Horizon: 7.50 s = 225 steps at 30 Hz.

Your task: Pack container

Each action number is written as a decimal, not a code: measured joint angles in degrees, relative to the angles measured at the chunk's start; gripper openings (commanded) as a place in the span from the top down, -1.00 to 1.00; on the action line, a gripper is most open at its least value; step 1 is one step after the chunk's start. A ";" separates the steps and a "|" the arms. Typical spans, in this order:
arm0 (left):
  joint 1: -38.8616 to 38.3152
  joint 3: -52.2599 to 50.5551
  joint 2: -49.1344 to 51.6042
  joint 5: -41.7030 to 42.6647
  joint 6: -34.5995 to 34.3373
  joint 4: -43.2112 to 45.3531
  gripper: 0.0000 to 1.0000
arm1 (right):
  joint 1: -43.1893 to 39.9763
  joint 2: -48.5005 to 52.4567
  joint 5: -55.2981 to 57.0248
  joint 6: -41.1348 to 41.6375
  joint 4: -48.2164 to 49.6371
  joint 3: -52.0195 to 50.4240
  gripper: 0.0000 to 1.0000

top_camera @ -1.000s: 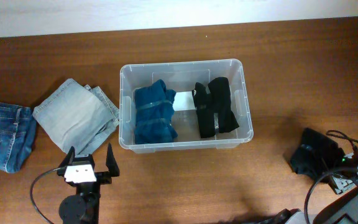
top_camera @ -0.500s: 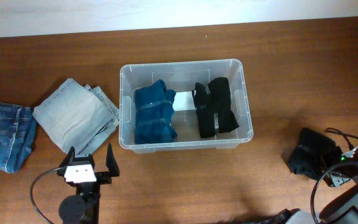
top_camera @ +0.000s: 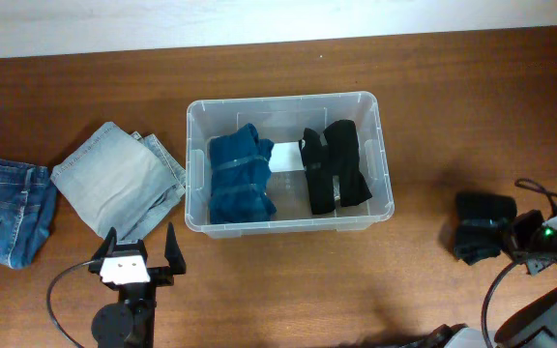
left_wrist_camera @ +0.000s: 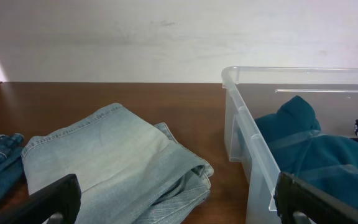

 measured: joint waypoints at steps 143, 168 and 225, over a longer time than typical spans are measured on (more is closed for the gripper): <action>0.00 0.00 0.00 0.00 0.00 0.00 -0.99 | 80.48 9.49 23.52 1.14 4.42 29.16 0.12; 0.00 0.00 0.00 -0.02 0.00 0.00 -0.99 | 80.50 23.04 22.53 -0.11 1.42 32.81 0.56; 0.00 0.00 0.00 0.00 0.00 0.00 -0.99 | 40.48 -1.75 27.65 -0.94 -23.06 51.89 -0.97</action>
